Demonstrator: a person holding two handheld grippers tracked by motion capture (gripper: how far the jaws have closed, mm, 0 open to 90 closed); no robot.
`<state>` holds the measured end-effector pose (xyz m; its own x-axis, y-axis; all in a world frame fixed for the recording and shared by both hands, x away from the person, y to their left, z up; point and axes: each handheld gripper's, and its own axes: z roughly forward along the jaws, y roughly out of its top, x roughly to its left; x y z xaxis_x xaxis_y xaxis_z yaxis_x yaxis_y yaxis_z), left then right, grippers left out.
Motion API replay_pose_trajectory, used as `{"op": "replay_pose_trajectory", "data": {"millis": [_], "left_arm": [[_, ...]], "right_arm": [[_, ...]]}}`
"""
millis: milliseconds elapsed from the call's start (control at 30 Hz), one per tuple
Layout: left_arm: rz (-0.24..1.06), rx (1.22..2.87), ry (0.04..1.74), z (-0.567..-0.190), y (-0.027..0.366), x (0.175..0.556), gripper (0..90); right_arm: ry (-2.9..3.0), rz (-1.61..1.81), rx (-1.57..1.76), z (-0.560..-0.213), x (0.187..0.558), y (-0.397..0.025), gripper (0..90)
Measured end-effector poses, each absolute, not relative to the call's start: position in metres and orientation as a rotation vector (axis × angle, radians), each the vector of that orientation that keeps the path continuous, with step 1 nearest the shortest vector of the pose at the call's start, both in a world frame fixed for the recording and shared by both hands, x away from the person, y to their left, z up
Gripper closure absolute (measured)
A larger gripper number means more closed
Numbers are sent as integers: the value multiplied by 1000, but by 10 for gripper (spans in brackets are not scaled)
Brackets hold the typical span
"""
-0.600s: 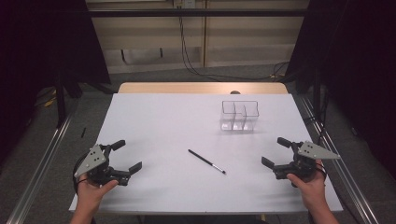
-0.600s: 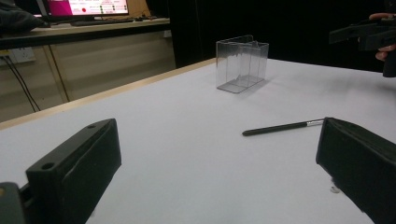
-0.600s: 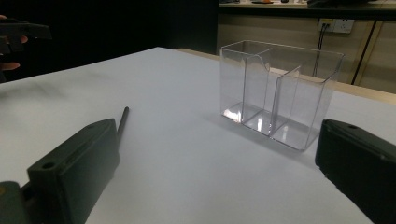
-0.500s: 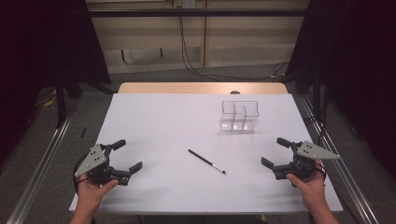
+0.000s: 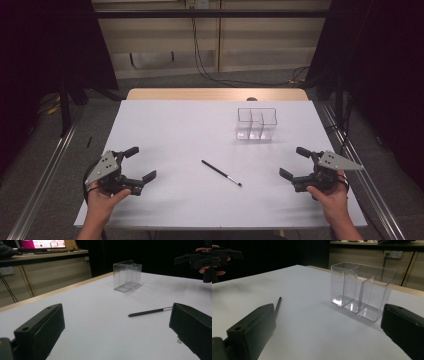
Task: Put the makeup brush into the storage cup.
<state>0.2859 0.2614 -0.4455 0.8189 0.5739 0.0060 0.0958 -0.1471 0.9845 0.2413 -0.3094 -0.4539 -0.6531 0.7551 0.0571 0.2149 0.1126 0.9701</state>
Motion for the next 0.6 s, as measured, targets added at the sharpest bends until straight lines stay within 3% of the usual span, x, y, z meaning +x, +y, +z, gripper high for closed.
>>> {"op": "replay_pose_trajectory", "data": {"millis": [600], "left_arm": [[431,1687,507,-440,243,299,0]], "right_arm": [[1936,1566,932,-453,237,-309,0]]}}
